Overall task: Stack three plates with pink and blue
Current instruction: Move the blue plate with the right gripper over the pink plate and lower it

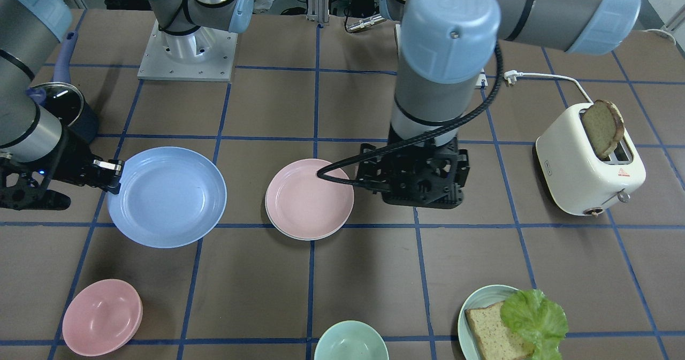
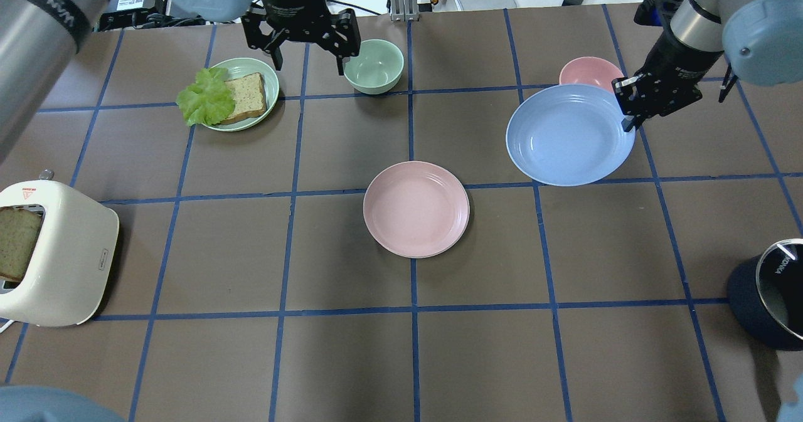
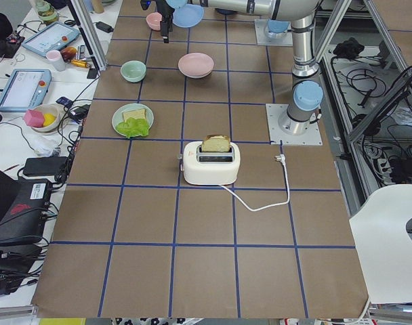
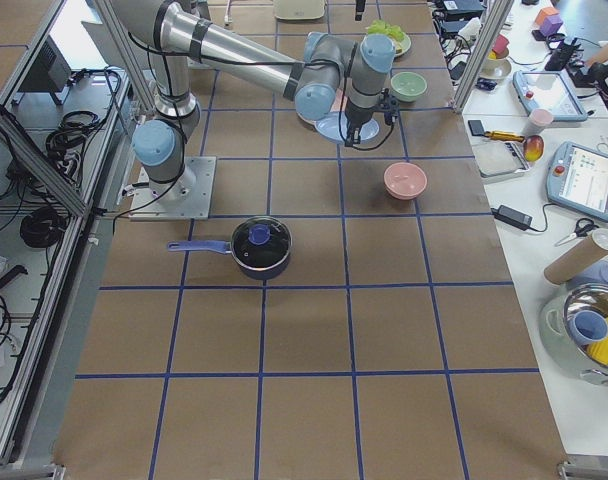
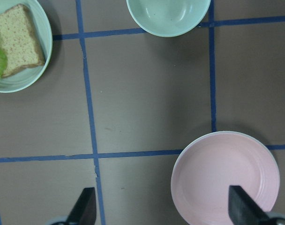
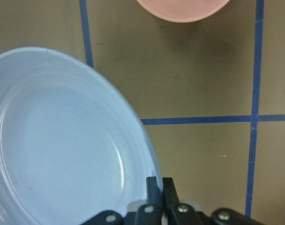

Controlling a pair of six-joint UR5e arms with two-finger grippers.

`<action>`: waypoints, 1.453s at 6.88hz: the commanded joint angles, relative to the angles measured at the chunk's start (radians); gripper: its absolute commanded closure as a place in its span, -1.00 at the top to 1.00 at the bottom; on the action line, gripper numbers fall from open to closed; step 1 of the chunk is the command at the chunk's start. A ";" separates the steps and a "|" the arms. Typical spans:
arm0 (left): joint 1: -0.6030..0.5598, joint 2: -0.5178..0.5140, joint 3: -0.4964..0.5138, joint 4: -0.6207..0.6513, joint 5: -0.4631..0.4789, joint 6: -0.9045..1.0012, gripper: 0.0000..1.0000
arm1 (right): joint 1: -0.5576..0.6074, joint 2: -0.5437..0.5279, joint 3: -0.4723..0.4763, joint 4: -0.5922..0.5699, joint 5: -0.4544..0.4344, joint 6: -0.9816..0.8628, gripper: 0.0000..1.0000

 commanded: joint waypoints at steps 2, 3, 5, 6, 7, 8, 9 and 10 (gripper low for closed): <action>0.103 0.150 -0.144 0.004 -0.007 0.217 1.00 | 0.138 0.005 0.000 -0.006 0.007 0.157 -1.00; 0.106 0.188 -0.188 0.004 -0.008 0.282 1.00 | 0.186 0.015 0.009 -0.036 0.013 0.221 -1.00; 0.131 0.264 -0.263 0.022 -0.023 0.339 1.00 | 0.310 0.060 0.012 -0.064 0.019 0.336 -1.00; 0.146 0.293 -0.283 0.022 -0.036 0.341 1.00 | 0.341 0.075 0.015 -0.089 0.019 0.384 -1.00; 0.173 0.314 -0.303 0.018 -0.098 0.323 1.00 | 0.358 0.096 0.015 -0.104 0.031 0.400 -1.00; 0.210 0.328 -0.311 0.015 -0.100 0.320 1.00 | 0.366 0.107 0.015 -0.106 0.036 0.400 -1.00; 0.229 0.344 -0.314 0.012 -0.100 0.297 1.00 | 0.381 0.118 0.019 -0.107 0.060 0.403 -1.00; 0.231 0.347 -0.316 0.010 -0.096 0.236 1.00 | 0.399 0.124 0.019 -0.107 0.062 0.409 -1.00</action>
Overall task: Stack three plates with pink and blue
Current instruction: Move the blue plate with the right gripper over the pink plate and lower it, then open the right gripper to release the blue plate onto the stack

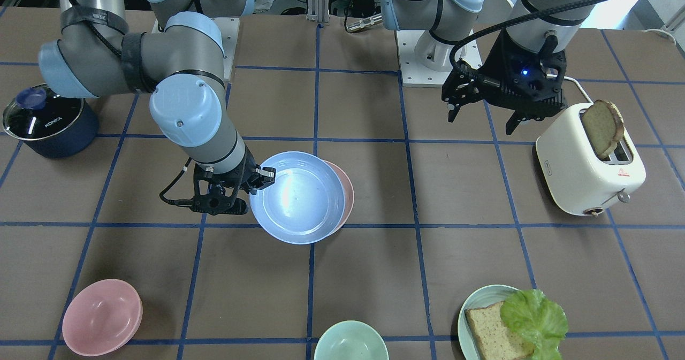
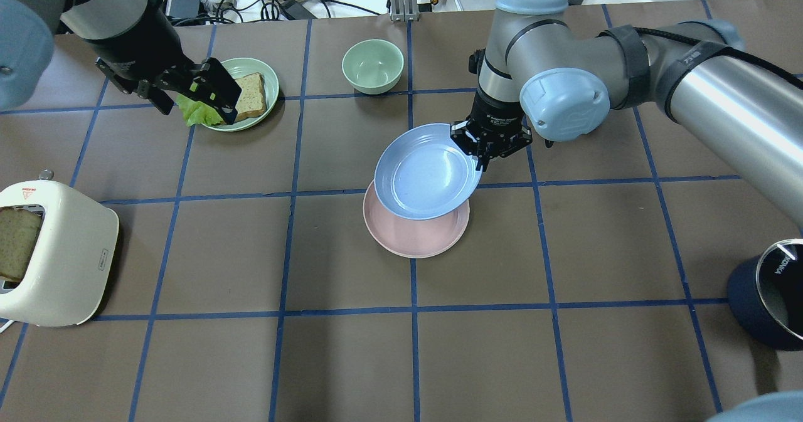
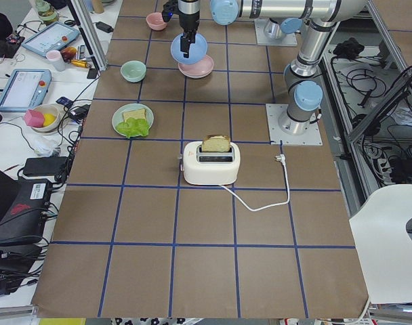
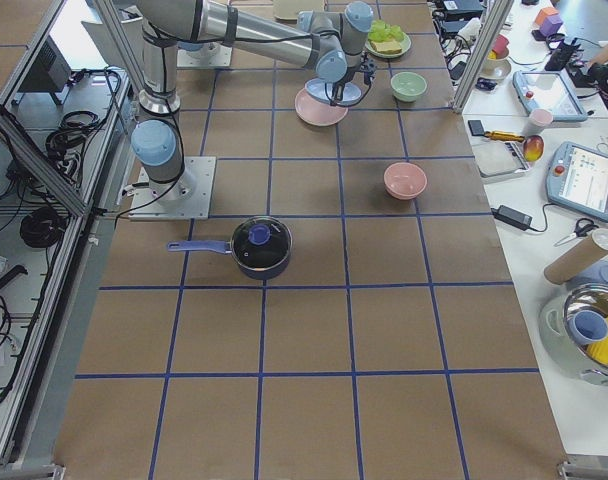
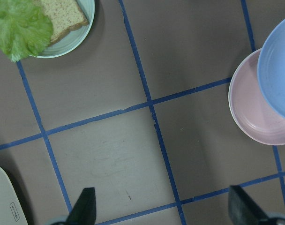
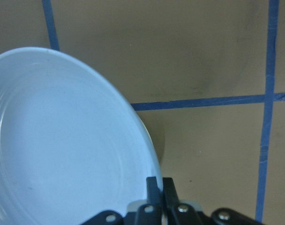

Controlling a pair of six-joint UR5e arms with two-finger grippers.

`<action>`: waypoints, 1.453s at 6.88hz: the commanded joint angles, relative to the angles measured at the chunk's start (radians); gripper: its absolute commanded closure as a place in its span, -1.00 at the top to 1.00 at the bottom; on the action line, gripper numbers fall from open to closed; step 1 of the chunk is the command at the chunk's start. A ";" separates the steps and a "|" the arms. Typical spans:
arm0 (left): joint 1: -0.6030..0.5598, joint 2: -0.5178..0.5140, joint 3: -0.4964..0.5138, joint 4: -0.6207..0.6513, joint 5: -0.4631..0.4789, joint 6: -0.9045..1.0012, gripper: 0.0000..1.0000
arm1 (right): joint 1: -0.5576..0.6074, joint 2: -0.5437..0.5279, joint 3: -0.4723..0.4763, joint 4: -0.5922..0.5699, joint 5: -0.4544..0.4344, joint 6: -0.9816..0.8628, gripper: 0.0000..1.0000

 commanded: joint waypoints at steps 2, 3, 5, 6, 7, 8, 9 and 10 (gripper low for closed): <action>0.009 0.011 -0.004 -0.003 0.005 -0.176 1.00 | 0.036 0.018 0.010 -0.001 0.009 0.024 -1.00; 0.010 0.008 -0.004 0.002 0.005 -0.194 1.00 | 0.036 0.013 0.056 -0.024 0.009 0.024 -1.00; 0.010 0.007 -0.002 0.004 0.012 -0.194 1.00 | 0.036 0.005 0.110 -0.112 0.011 0.027 -0.88; 0.010 0.011 -0.002 -0.003 0.012 -0.195 1.00 | 0.037 0.005 0.111 -0.113 0.040 0.054 -0.50; 0.010 0.014 -0.002 -0.001 0.010 -0.195 1.00 | 0.037 0.007 0.113 -0.115 0.049 0.089 0.30; 0.010 0.016 -0.001 -0.001 0.012 -0.194 1.00 | 0.037 0.007 0.105 -0.117 0.046 0.087 0.88; 0.010 0.016 -0.001 0.000 0.010 -0.194 1.00 | 0.019 0.005 0.083 -0.123 0.034 0.058 1.00; 0.010 0.013 -0.002 0.008 0.010 -0.194 1.00 | 0.002 0.004 0.040 -0.117 0.025 -0.012 1.00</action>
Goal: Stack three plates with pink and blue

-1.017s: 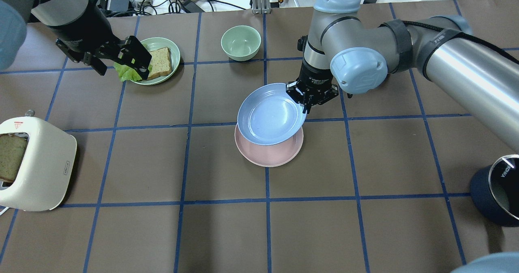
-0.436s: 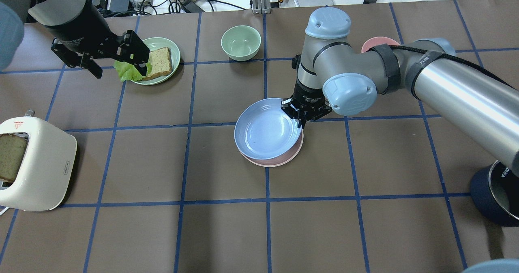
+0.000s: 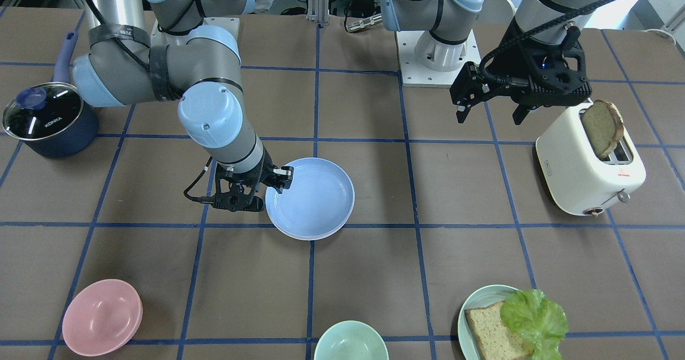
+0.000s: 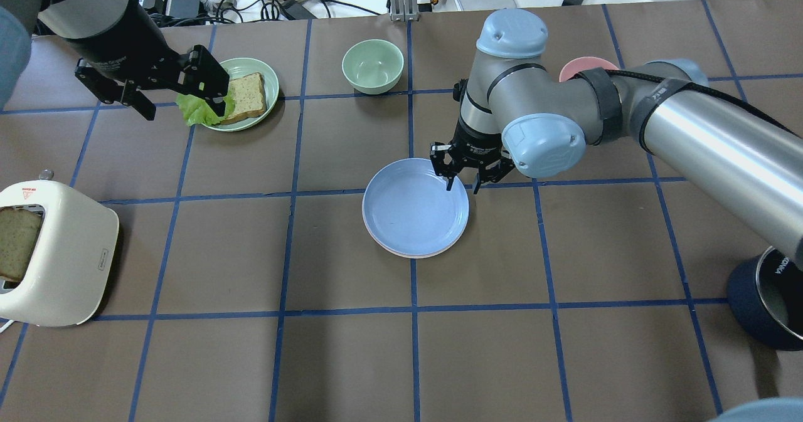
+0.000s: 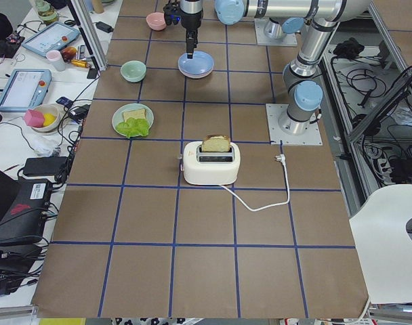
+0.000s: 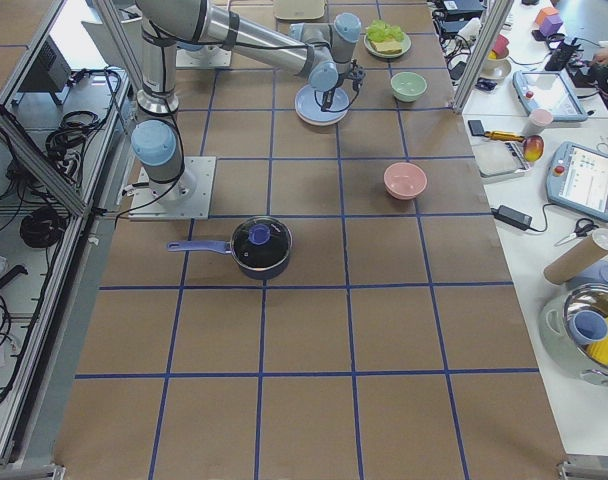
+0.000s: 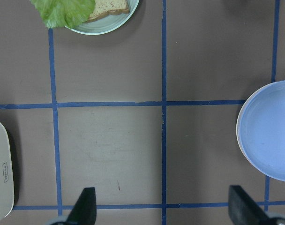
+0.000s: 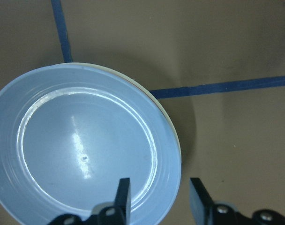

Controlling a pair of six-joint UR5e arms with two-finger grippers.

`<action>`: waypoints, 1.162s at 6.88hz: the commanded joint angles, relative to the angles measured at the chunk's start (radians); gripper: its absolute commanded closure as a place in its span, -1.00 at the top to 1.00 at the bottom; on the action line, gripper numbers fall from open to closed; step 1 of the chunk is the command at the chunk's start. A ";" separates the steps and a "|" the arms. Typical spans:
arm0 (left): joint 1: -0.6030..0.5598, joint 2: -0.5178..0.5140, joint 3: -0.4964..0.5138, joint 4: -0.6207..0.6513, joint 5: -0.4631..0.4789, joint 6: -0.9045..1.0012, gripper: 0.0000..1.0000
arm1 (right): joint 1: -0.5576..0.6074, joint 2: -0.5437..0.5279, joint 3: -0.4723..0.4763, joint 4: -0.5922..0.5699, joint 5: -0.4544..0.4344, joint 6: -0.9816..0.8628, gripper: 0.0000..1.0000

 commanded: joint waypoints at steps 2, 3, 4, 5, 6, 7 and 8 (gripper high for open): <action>0.000 0.000 -0.001 0.008 -0.003 0.000 1.00 | -0.061 -0.001 -0.178 0.109 -0.070 -0.161 1.00; 0.000 0.001 -0.003 0.008 -0.002 -0.001 1.00 | -0.096 -0.001 -0.271 0.198 -0.079 -0.218 1.00; 0.000 0.000 -0.006 0.009 -0.003 -0.001 1.00 | -0.136 -0.001 -0.372 0.291 -0.108 -0.299 1.00; 0.000 0.000 -0.004 0.009 -0.003 -0.001 1.00 | -0.169 -0.006 -0.440 0.359 -0.133 -0.360 1.00; 0.000 0.001 -0.003 0.009 -0.002 -0.001 1.00 | -0.167 -0.062 -0.444 0.390 -0.136 -0.361 1.00; -0.002 0.003 -0.003 0.008 -0.002 -0.001 1.00 | -0.170 -0.090 -0.432 0.392 -0.141 -0.367 1.00; -0.002 0.003 -0.004 0.009 -0.002 -0.001 1.00 | -0.170 -0.098 -0.429 0.392 -0.141 -0.367 1.00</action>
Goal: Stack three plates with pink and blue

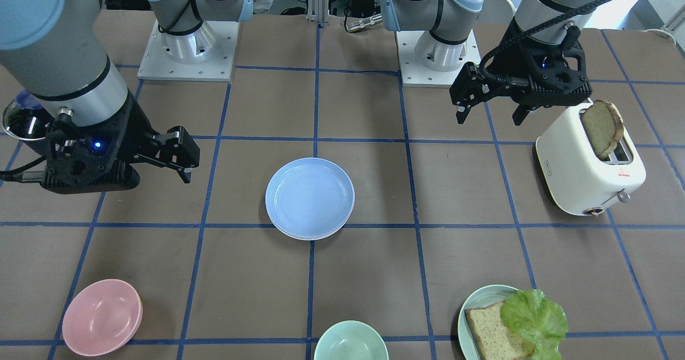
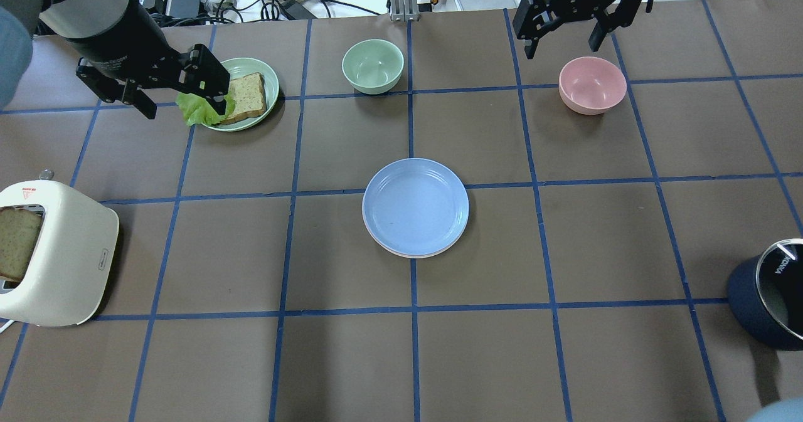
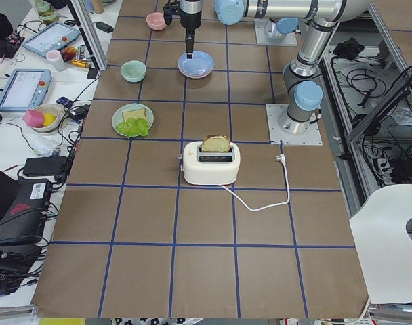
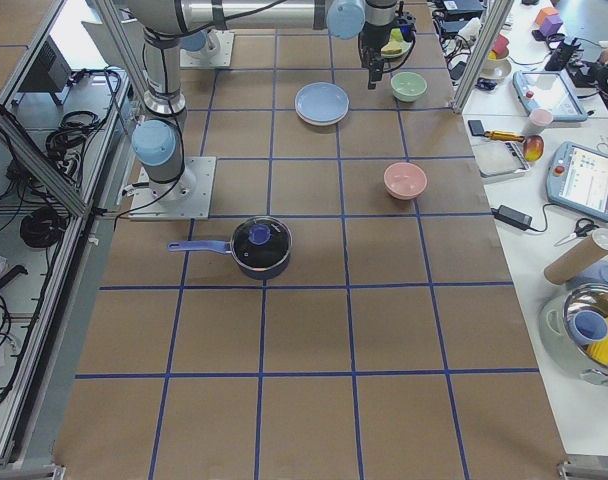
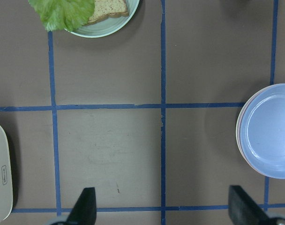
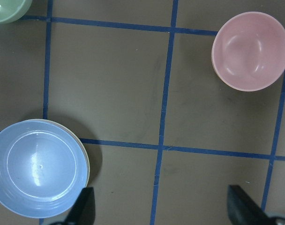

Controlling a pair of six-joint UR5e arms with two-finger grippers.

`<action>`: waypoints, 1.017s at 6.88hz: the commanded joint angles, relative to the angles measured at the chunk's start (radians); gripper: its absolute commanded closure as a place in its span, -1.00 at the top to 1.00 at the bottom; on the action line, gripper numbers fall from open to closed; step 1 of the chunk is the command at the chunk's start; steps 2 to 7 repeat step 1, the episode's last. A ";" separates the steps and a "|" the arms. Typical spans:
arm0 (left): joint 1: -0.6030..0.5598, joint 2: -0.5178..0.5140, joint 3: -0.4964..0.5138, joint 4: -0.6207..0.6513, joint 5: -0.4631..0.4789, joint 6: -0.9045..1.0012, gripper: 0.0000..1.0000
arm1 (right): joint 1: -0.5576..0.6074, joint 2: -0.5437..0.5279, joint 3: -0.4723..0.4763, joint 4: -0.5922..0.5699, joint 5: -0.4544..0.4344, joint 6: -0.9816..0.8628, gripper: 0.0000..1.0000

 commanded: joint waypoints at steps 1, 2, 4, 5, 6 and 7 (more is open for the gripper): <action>-0.001 0.001 -0.001 0.001 0.000 0.000 1.00 | -0.001 -0.022 0.004 0.006 -0.003 -0.003 1.00; -0.001 0.001 -0.001 0.001 0.000 0.000 1.00 | -0.001 -0.022 0.004 0.006 -0.003 -0.003 1.00; -0.001 0.001 -0.001 0.001 0.000 0.000 1.00 | -0.001 -0.022 0.004 0.006 -0.003 -0.003 1.00; -0.001 0.001 -0.001 0.001 0.000 0.000 1.00 | -0.001 -0.022 0.004 0.006 -0.003 -0.003 1.00; -0.001 0.001 -0.001 0.001 0.000 0.000 1.00 | -0.001 -0.022 0.004 0.006 -0.003 -0.003 1.00; -0.001 0.001 -0.001 0.001 0.000 0.000 1.00 | -0.001 -0.022 0.004 0.006 -0.003 -0.003 1.00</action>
